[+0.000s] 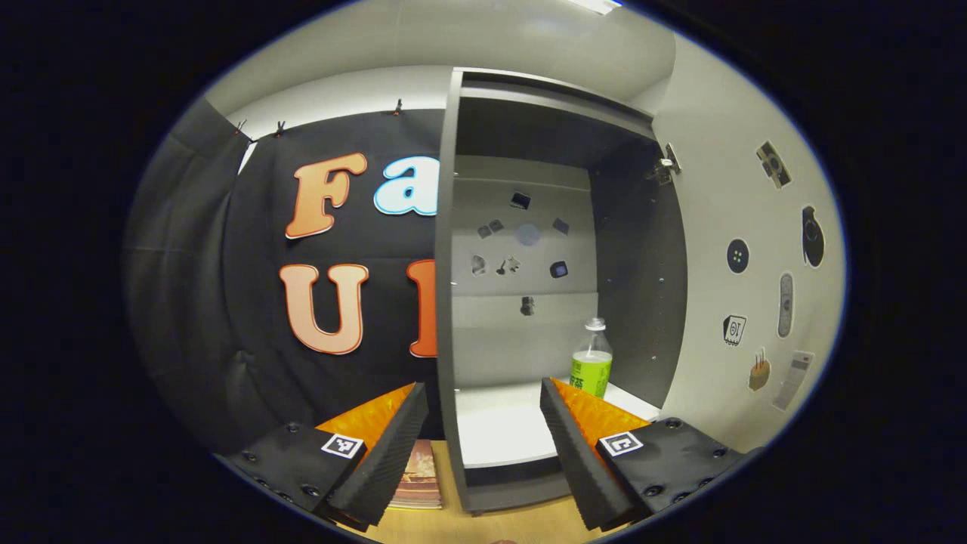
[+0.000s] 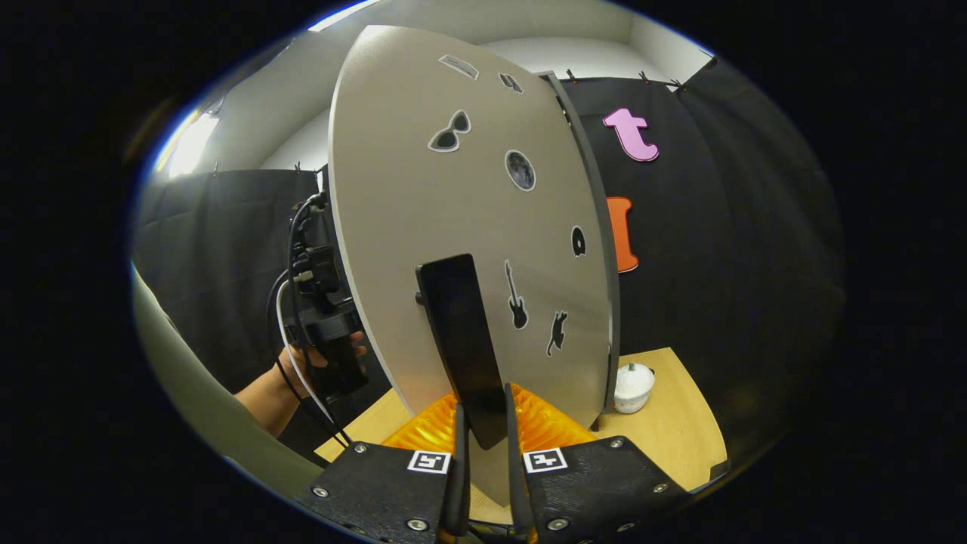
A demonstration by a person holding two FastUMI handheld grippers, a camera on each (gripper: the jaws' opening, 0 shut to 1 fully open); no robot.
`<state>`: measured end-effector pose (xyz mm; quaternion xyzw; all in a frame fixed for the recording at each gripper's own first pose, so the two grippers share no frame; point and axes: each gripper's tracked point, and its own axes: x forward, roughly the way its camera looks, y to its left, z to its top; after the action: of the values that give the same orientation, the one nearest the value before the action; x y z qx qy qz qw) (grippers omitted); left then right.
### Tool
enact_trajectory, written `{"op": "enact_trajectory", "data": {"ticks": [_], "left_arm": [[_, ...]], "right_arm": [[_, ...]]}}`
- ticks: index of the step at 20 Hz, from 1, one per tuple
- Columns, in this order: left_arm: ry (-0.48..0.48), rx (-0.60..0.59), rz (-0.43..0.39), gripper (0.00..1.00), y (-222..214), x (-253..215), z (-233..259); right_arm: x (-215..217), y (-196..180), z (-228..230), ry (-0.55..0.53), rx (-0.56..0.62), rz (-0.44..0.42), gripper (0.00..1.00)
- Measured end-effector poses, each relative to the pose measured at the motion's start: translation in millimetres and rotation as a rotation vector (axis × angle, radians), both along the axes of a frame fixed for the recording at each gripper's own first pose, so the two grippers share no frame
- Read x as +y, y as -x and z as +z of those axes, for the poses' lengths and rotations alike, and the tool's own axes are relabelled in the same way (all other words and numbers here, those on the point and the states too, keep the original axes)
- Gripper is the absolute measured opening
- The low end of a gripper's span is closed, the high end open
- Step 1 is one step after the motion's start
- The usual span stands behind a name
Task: Open the cabinet door with the right hand, grasp the bottle in the cabinet with the left hand and place it on the coaster, then close the cabinet door with the right hand.
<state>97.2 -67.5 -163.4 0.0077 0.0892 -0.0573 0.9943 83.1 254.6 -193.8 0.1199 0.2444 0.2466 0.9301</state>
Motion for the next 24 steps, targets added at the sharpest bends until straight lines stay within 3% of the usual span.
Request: {"op": "enact_trajectory", "data": {"ticks": [11, 17, 24], "left_arm": [[0.056, 0.102, -0.047, 0.96, -46.3, -84.1, -75.4], [0.040, 0.139, -0.075, 0.98, -75.2, -122.8, -108.3], [0.019, 0.143, -0.048, 0.98, -107.4, -144.0, -130.7]], "right_arm": [[-12.0, -6.8, 0.4, -0.034, -0.035, -0.036, 0.21], [-16.4, -9.8, 2.0, -0.054, -0.041, -0.067, 0.21], [-23.0, -11.7, -1.5, -0.024, -0.056, -0.058, 0.23]]}}
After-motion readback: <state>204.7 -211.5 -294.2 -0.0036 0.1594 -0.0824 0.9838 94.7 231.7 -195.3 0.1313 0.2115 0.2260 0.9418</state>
